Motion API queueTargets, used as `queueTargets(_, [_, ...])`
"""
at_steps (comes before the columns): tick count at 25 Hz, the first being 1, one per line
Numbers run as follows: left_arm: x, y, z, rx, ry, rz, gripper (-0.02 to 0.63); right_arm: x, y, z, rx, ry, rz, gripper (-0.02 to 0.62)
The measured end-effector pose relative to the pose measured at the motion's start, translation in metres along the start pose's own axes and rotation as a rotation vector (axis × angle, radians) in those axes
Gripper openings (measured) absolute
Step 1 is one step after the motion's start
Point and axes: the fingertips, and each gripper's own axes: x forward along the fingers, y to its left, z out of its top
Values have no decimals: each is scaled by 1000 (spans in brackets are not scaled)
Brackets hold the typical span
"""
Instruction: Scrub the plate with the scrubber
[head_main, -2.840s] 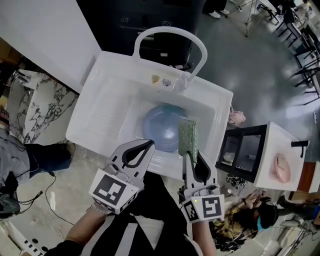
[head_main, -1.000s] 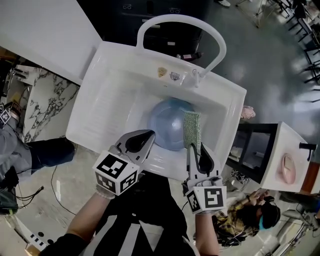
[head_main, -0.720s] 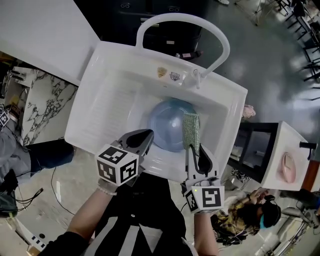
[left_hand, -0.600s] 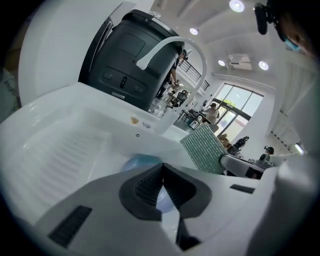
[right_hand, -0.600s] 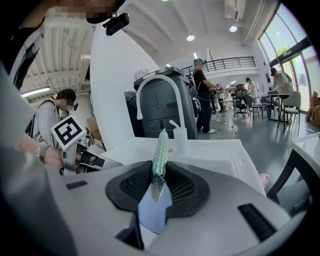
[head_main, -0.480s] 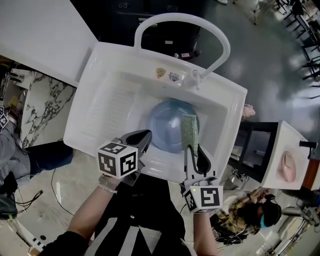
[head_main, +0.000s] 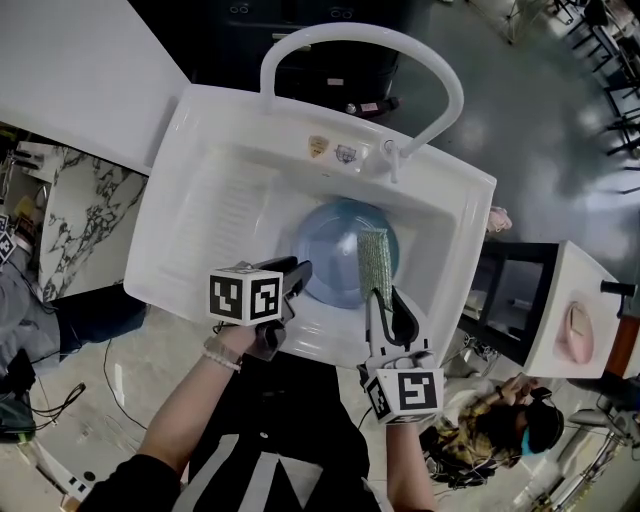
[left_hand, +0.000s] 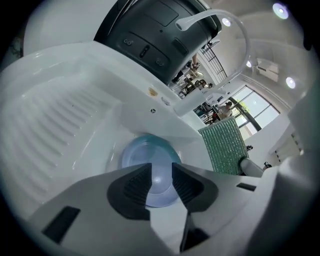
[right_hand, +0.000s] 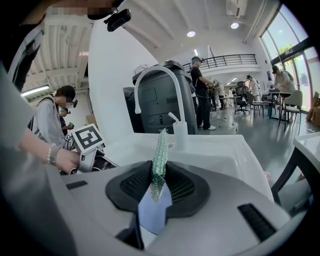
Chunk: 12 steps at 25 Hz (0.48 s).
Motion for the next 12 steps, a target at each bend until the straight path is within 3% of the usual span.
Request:
queueTargets(2, [7,4,-2,-27,21,0,136,3,-1,0,-11,3,2,91])
queueTargets(12, [36,36,-11,-85,124,112,169,19,-9,2,-10,19,13,91])
